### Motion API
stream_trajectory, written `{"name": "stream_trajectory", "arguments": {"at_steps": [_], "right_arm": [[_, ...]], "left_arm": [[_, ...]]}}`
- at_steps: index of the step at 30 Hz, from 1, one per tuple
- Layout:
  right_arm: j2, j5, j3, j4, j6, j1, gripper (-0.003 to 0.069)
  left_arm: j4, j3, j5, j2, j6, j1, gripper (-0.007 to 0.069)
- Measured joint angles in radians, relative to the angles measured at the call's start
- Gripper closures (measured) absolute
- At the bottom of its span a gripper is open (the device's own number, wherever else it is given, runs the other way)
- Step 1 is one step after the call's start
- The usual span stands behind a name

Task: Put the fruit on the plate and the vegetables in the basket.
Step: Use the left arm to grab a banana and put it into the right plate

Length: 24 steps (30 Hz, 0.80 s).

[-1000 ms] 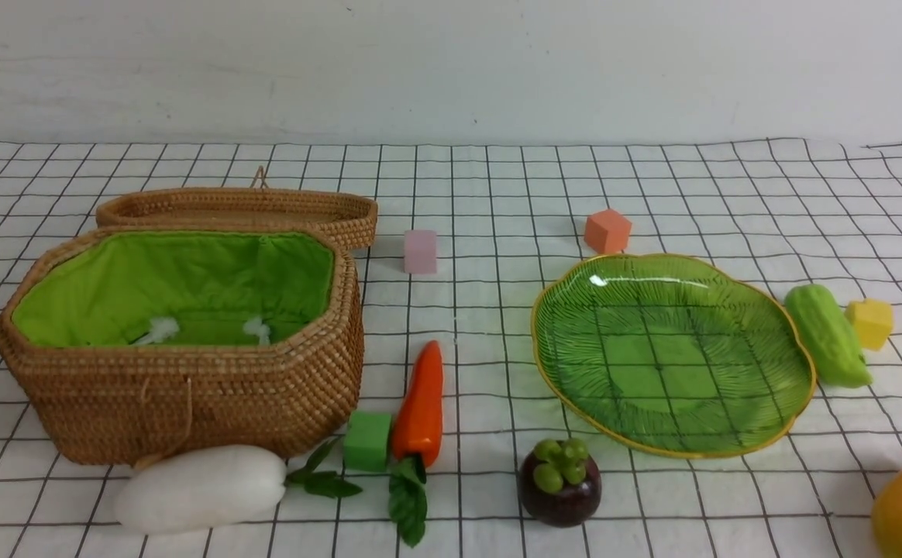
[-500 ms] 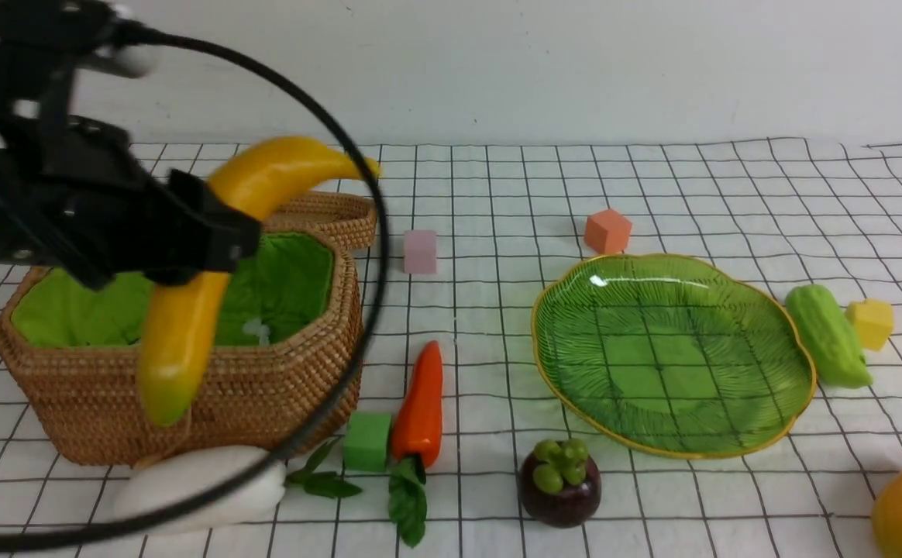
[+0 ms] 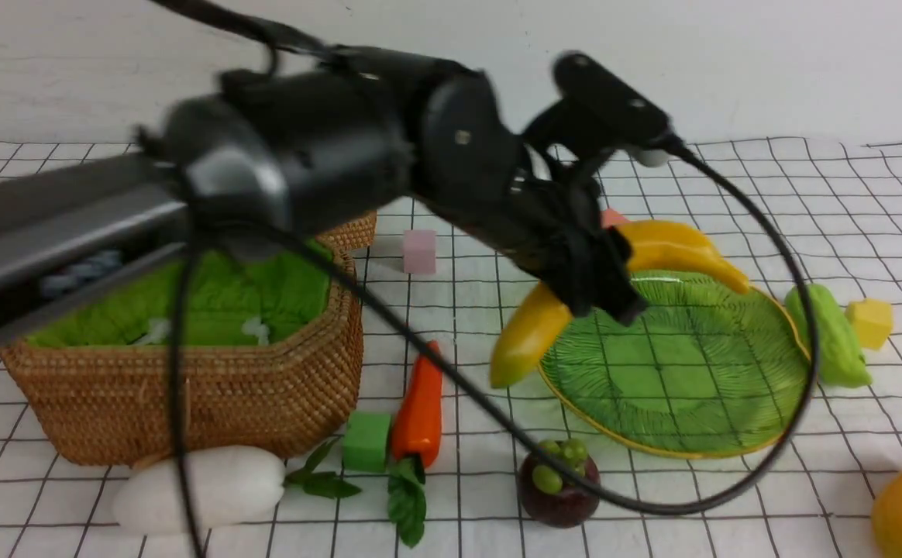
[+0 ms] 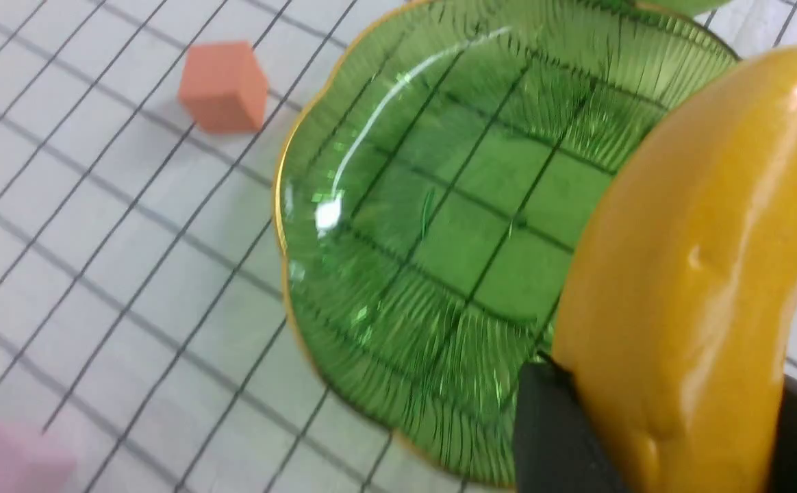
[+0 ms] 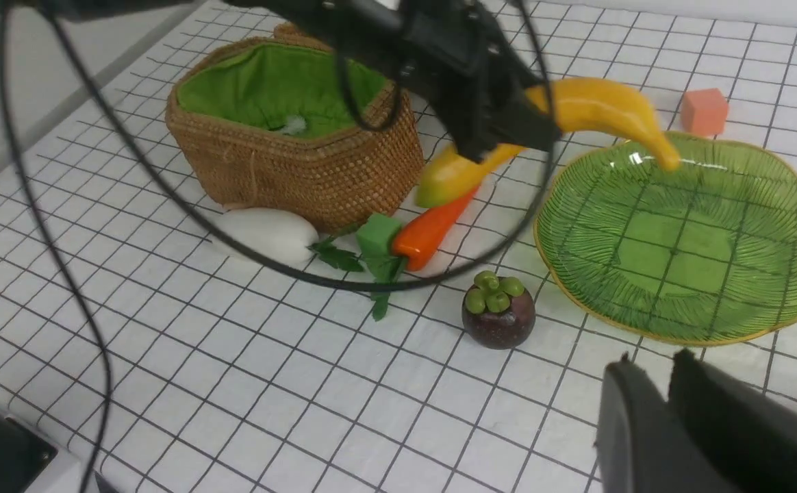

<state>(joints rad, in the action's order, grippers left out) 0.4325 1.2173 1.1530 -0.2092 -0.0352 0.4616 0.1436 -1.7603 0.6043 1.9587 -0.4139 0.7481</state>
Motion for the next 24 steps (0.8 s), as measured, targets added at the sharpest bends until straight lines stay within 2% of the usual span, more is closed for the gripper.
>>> {"name": "stream_trajectory", "arguments": {"at_steps": [7,12,19,20,22,24], "right_arm": [[0.0,0.019,0.0,0.004,-0.008,0.0,0.0557],[0.0,0.046,0.0,0.042,-0.034,0.0,0.0557],[0.0,0.047,0.0,0.053,-0.046,0.0,0.0557],[0.0,0.047,0.0,0.053,-0.048,0.0,0.0556],[0.0,0.047,0.0,0.053,-0.048,0.0,0.0554],[0.0,0.047,0.0,0.053,-0.048,0.0,0.0552]], "left_arm": [[-0.006,-0.366,0.001,0.33,0.026,0.017,0.0315],[-0.008,-0.454,-0.016,0.435,0.03,0.017,0.0303],[-0.02,-0.459,-0.036,0.458,0.035,0.016,0.0097],[-0.023,-0.461,-0.024,0.449,0.051,0.016,0.0046],[-0.023,-0.461,0.012,0.427,0.086,0.016,0.0008],[-0.023,-0.461,0.083,0.388,0.134,0.016,0.0004]]}}
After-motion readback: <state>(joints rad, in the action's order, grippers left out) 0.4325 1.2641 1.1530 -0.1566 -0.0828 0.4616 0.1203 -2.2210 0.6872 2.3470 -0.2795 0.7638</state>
